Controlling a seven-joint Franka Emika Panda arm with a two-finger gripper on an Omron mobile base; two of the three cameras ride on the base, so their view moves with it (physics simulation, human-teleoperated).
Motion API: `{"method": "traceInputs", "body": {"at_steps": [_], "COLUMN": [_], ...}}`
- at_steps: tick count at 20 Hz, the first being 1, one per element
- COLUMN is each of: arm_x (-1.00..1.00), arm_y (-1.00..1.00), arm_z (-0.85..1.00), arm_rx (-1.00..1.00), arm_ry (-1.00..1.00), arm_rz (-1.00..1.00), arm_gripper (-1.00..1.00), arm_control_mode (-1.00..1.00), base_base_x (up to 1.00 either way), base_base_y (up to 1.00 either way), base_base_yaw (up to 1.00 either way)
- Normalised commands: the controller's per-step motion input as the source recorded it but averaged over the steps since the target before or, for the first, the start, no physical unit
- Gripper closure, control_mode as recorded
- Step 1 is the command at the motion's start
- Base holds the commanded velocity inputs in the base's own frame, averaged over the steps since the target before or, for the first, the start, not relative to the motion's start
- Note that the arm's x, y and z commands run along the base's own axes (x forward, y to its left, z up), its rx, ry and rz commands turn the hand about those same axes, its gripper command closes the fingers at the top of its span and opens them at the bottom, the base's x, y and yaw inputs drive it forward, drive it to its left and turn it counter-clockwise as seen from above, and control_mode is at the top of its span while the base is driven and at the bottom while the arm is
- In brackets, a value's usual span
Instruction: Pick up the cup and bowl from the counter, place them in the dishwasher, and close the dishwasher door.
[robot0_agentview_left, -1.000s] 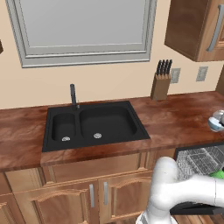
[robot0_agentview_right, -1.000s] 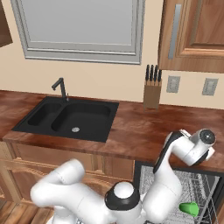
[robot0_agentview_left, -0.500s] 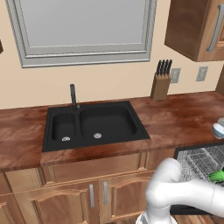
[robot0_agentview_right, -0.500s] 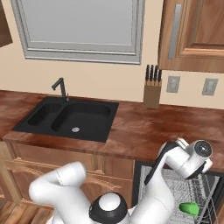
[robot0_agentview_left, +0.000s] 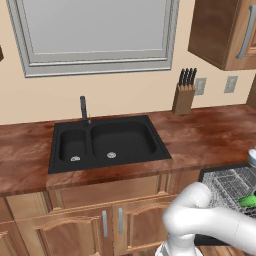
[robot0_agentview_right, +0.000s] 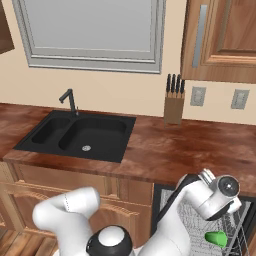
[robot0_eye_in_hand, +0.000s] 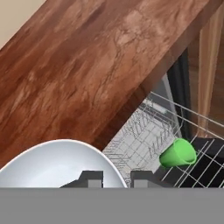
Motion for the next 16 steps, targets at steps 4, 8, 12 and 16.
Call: {"method": "traceInputs", "body": {"at_steps": [4, 8, 12, 16], "arm_x": [-0.33, -0.03, 0.0, 0.0], "arm_y": [0.0, 0.0, 0.0, 0.0], "arm_z": [-0.28, -0.54, -0.59, -0.72], "arm_rx": [0.03, 0.01, 0.0, 0.0], "arm_ry": [0.01, 0.01, 0.01, 0.03], "arm_rz": [-0.07, -0.01, 0.0, 0.0], "arm_gripper": [1.0, 1.0, 1.0, 1.0], "arm_control_mode": [-1.0, -1.0, -1.0, -1.0], "base_base_x": [0.0, 0.0, 0.0, 0.0], "base_base_y": [0.0, 0.0, 0.0, 0.0], "base_base_yaw": [0.0, 0.0, 0.0, 0.0]}}
